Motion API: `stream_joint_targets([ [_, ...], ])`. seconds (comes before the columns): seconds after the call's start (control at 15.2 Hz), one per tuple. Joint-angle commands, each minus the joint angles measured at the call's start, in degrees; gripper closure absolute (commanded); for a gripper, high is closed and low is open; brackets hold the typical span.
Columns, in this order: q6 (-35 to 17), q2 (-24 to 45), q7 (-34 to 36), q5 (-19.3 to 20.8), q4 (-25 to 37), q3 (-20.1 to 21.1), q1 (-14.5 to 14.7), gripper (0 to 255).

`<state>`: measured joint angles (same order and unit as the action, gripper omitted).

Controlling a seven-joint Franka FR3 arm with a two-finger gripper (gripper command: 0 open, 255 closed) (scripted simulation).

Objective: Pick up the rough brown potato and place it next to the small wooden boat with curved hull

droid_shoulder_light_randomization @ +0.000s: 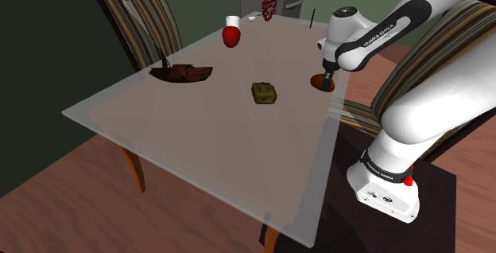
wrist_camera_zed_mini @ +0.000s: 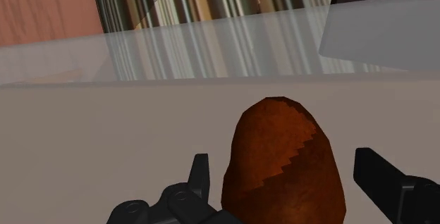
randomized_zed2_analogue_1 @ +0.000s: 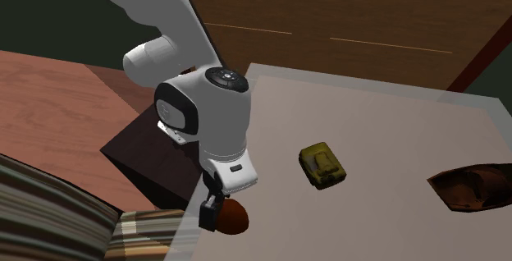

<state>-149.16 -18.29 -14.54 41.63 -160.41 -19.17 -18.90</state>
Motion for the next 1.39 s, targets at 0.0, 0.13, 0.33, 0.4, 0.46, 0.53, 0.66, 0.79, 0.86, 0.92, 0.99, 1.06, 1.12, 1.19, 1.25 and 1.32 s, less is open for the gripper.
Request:
stream_joint_targets([
  [0.0, -0.4, 0.5, 0.2, 0.2, 0.1, 0.0, -0.1, 0],
  [0.13, -0.4, 0.5, 0.2, 0.2, 0.1, 0.0, -0.1, 0],
  [0.33, -0.4, 0.5, 0.2, 0.2, 0.1, 0.0, -0.1, 0],
  [0.4, -0.4, 0.5, 0.2, 0.2, 0.1, 0.0, -0.1, 255],
  [0.46, -0.4, 0.5, 0.2, 0.2, 0.1, 0.0, -0.1, 255],
  [0.53, -0.4, 0.5, 0.2, 0.2, 0.1, 0.0, 0.0, 255],
  [0.66, -0.4, 0.5, 0.2, 0.2, 0.1, 0.0, 0.0, 255],
  [0.79, -0.4, 0.4, 0.2, 0.2, 0.1, 0.0, 0.0, 255],
  [0.86, -0.4, 0.4, 0.2, 0.2, 0.0, 0.0, 0.0, 255],
  [0.92, -0.4, 0.4, 0.2, 0.2, 0.0, 0.0, 0.0, 255],
  [0.99, -0.4, 0.5, 0.2, 0.2, 0.1, 0.0, -0.1, 255],
  [1.06, 0.6, -0.5, -0.4, -0.4, 0.2, 0.0, 0.2, 255],
  [1.12, 1.6, -1.4, -1.0, -1.0, 0.3, 0.0, 0.4, 255],
  [1.19, 2.6, -2.3, -1.6, -1.6, 0.5, 0.0, 0.6, 255],
  [1.25, 3.6, -3.2, -2.1, -2.2, 0.7, 0.1, 0.8, 255],
  [1.32, 4.7, -4.0, -2.7, -2.7, 0.9, 0.1, 1.0, 255],
])
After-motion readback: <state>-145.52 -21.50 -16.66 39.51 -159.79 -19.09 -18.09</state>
